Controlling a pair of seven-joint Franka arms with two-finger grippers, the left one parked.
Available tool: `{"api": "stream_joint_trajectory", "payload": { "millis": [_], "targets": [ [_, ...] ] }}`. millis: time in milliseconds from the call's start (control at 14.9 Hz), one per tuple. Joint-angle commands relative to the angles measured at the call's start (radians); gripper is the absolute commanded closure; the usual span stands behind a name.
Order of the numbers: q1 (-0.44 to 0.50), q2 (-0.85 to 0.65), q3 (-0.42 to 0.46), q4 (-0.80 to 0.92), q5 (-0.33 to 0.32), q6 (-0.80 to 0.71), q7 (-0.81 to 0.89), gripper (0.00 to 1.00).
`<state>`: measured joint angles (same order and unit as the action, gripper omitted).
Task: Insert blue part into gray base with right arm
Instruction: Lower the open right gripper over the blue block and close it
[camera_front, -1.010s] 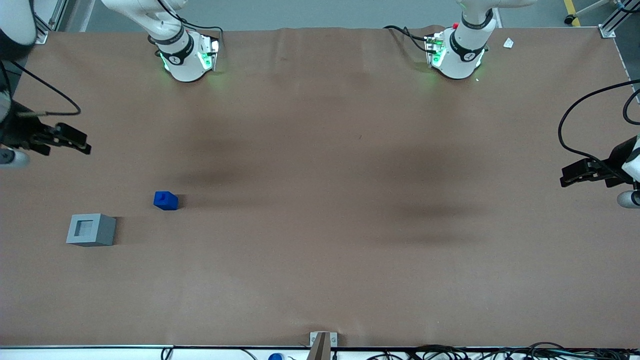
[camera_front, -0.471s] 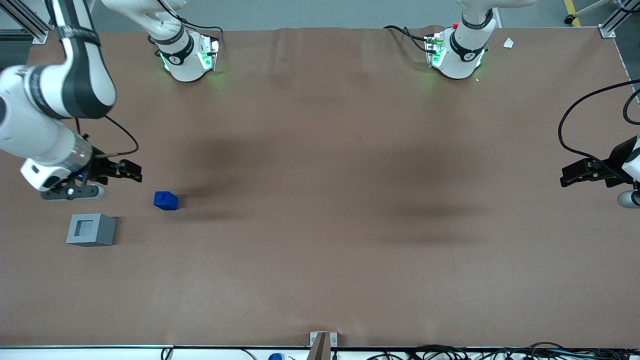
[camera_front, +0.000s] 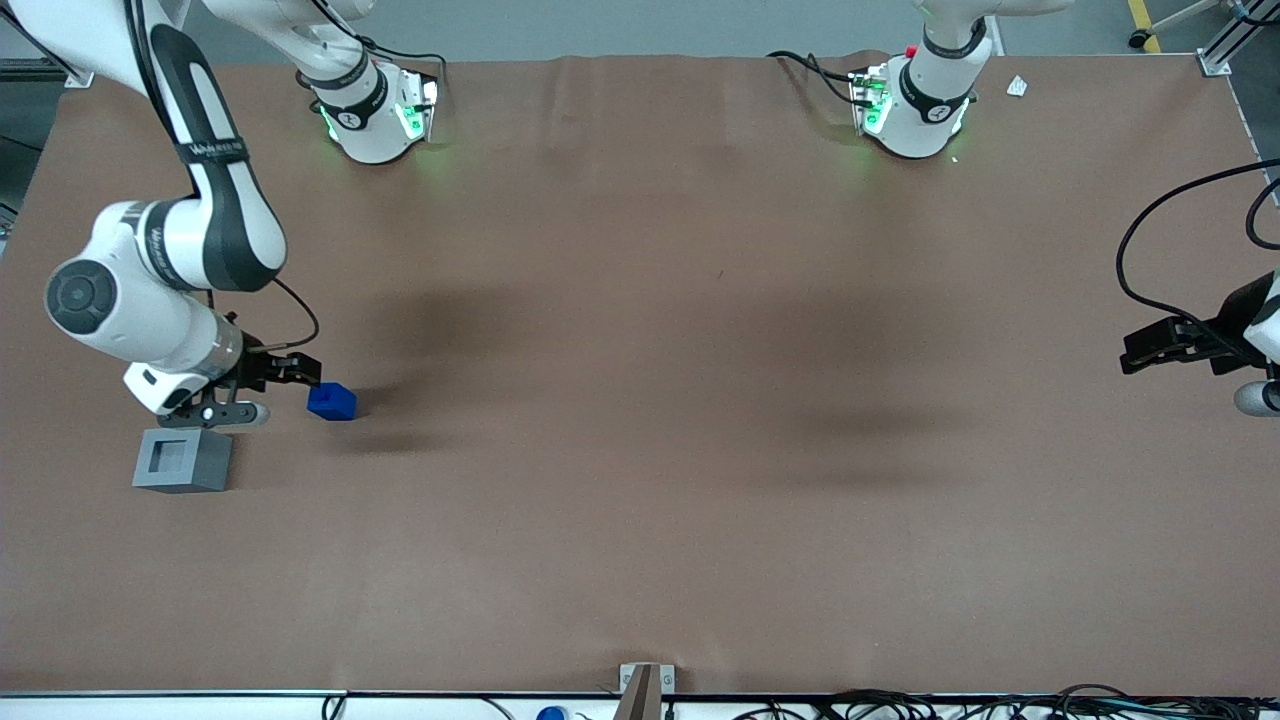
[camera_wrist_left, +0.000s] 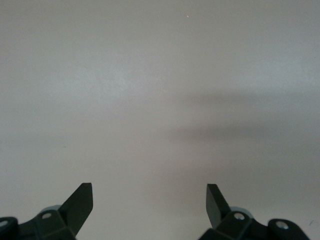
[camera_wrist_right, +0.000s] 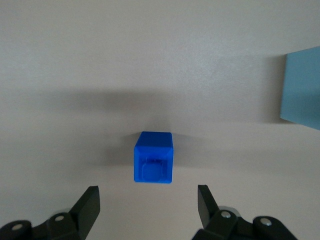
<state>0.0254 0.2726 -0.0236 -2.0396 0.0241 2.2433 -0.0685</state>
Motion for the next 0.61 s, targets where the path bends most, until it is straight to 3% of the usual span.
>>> {"api": "stream_joint_trajectory", "payload": {
  "millis": [0, 538],
  "targets": [
    [-0.002, 0.028, 0.005, -0.017, 0.002, 0.044, -0.005, 0.18],
    [0.004, 0.115, 0.005, -0.041, 0.000, 0.122, -0.007, 0.30]
  ]
}}
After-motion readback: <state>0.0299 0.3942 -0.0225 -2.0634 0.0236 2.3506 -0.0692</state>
